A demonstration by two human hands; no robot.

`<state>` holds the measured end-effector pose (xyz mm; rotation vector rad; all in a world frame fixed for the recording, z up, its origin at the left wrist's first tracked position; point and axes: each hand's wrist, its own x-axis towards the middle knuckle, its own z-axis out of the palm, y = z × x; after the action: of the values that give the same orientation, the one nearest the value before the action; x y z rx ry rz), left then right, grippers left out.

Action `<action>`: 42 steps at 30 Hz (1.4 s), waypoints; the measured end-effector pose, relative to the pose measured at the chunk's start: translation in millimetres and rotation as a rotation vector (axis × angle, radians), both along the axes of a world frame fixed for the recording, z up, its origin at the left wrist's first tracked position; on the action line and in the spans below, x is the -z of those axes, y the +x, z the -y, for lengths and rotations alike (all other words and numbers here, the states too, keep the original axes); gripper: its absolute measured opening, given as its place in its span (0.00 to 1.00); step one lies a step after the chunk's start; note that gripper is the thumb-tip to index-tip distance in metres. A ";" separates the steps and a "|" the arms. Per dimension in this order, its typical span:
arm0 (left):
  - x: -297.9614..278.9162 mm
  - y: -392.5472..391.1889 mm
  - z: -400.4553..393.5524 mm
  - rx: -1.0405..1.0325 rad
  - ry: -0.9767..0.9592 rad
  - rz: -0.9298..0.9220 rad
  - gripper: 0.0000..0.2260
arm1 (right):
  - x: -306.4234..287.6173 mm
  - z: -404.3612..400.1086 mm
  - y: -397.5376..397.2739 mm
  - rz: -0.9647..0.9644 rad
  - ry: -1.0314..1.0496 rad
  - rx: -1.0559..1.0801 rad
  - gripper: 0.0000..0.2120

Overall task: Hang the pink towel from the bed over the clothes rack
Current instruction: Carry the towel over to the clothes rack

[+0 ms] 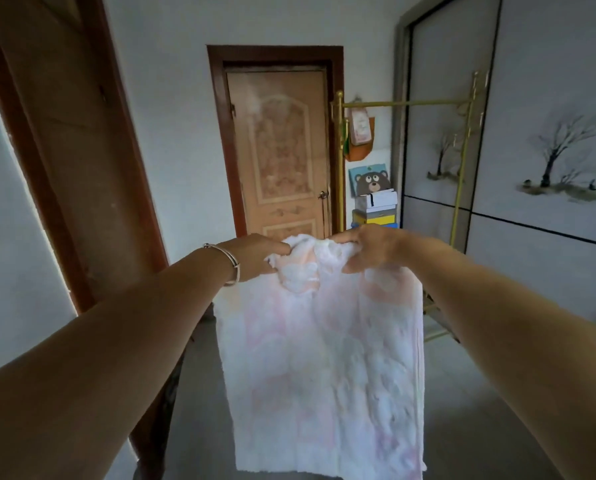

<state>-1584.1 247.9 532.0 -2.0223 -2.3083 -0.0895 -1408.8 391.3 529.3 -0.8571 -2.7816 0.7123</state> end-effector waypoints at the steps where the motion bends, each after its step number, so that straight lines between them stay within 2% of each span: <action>1: -2.3 -9.7 -17.6 0.027 0.011 0.006 0.07 | -0.9 -13.0 -7.3 -0.014 -0.006 0.013 0.30; 6: -5.5 -37.4 -111.1 0.135 -0.008 0.039 0.07 | 3.4 -84.2 -25.7 -0.017 0.016 0.109 0.25; 9: -1.5 -55.0 -173.8 0.177 0.013 0.015 0.05 | 3.9 -133.5 -33.7 -0.039 0.067 0.154 0.16; 12: 3.8 -70.5 -240.3 0.213 0.027 -0.021 0.04 | 3.1 -186.6 -41.0 -0.042 0.114 0.213 0.22; 14: 5.7 -78.2 -288.3 0.231 0.035 -0.029 0.06 | 4.2 -228.9 -44.0 -0.028 0.118 0.245 0.24; 18: -1.8 -74.2 -390.0 0.276 0.053 -0.006 0.06 | -2.0 -324.5 -42.3 -0.017 0.127 0.271 0.15; 22: -6.0 -67.1 -485.6 0.282 0.077 0.042 0.08 | -7.7 -416.2 -37.0 -0.034 0.122 0.294 0.14; 25: -1.6 -68.3 -538.4 0.310 0.098 0.104 0.15 | -8.9 -465.1 -36.9 -0.071 0.118 0.280 0.13; 26: 1.3 -69.3 -541.9 0.312 0.103 0.107 0.15 | -6.7 -466.6 -36.1 -0.073 0.122 0.277 0.14; 27: 4.9 -68.2 -588.6 0.321 0.103 0.140 0.13 | -6.0 -508.9 -32.6 -0.081 0.130 0.277 0.14; 31: 13.6 -63.8 -661.8 0.334 0.122 0.149 0.12 | 0.1 -572.6 -22.8 -0.089 0.158 0.274 0.15; 36: 15.2 -64.0 -762.6 0.386 0.128 0.138 0.06 | 1.6 -668.4 -24.5 -0.072 0.216 0.309 0.07; 42: 3.7 -68.9 -880.8 0.450 0.149 0.058 0.08 | -3.4 -782.1 -26.8 -0.054 0.183 0.314 0.11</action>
<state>-1653.1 1128.8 528.3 -2.4393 -1.7679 -0.3355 -1435.6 1173.3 532.7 -1.1775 -2.5304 0.4150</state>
